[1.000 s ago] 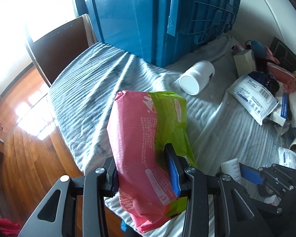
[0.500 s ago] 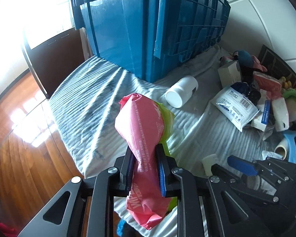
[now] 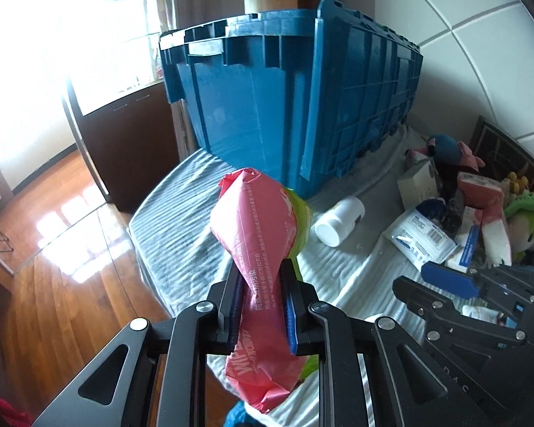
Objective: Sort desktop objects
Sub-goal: 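Carry the wipes pack in the left gripper while the right carries the white bottle to the crate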
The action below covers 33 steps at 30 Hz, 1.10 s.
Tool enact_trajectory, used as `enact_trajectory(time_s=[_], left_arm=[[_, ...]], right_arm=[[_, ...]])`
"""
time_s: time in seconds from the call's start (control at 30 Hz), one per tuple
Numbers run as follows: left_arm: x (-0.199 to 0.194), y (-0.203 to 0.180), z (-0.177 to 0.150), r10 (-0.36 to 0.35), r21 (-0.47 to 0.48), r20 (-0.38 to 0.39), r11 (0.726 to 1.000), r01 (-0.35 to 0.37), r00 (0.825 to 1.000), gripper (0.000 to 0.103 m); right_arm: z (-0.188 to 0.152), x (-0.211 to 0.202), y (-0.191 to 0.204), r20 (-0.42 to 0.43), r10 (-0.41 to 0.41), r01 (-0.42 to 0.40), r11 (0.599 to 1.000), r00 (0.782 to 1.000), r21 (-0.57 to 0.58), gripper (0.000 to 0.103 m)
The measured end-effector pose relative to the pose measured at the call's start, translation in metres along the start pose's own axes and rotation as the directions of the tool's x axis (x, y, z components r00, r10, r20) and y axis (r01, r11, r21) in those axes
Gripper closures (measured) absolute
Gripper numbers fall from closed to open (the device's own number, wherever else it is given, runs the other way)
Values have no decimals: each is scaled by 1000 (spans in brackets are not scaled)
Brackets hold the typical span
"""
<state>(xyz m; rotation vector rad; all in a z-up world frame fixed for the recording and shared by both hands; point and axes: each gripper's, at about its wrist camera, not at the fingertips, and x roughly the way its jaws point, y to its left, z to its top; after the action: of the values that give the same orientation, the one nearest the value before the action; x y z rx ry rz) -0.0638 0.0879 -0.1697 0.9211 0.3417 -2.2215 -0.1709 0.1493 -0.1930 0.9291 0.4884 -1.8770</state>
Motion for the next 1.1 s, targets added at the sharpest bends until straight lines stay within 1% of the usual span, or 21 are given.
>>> enact_trajectory(time_s=[0.23,0.33,0.4,0.43,0.5,0.57,0.63,0.7,0.73,0.77,0.9,0.93,0.97,1.0,1.03,1.07,1.1], left_arm=[[-18,51,18,60,-48,57,997,-58,997,84],[-23,75,27,76,-50,85,996,-72,993,84],[-20,87,33,65,-27,94,998,-62,993,84],[-16,90,36,49,-12,91,999,-48,995,84],[-6,94,41,15,16,83,1000,-17,996,84],[6,89,41,-29,46,64,999,26,998,84],[20,78,37,-72,75,31,995,69,997,84],[35,64,28,-117,99,-14,988,117,993,84],[40,57,23,-132,110,-34,985,135,991,84],[45,50,17,-143,120,-54,982,149,988,84],[59,27,-5,-169,146,-115,972,185,979,84],[61,23,-9,-170,149,-123,971,187,978,84],[64,19,-12,-170,151,-131,970,189,977,84],[66,16,-15,-168,152,-139,970,189,976,84],[67,14,-17,-166,150,-144,971,187,976,84],[69,11,-18,-163,149,-150,971,185,975,84],[70,10,-19,-161,149,-154,972,184,975,84]], right_arm=[[43,-12,50,75,53,-47,996,996,-82,73],[61,-11,70,97,52,-42,994,994,-97,73],[66,-10,75,102,28,-20,997,994,-81,73],[65,-9,73,103,6,-1,999,995,-51,73],[58,-5,62,82,-37,35,999,996,25,73],[41,4,44,16,-92,90,991,996,94,73],[22,15,25,-56,-144,151,976,988,158,73],[0,24,8,-126,-143,169,959,982,229,59],[-10,29,2,-156,-152,187,952,976,242,38],[-18,32,-1,-185,-166,208,949,969,238,23],[-36,42,-11,-239,-172,228,946,956,231,22],[-38,44,-13,-252,-172,230,947,952,226,27],[-42,49,-13,-275,-161,225,950,948,218,51],[-46,56,-13,-304,-143,213,954,942,211,64],[-51,63,-12,-330,-138,212,956,934,201,74],[-54,67,-10,-335,-154,224,958,930,181,76],[-56,69,-9,-330,-156,221,960,931,170,76]])
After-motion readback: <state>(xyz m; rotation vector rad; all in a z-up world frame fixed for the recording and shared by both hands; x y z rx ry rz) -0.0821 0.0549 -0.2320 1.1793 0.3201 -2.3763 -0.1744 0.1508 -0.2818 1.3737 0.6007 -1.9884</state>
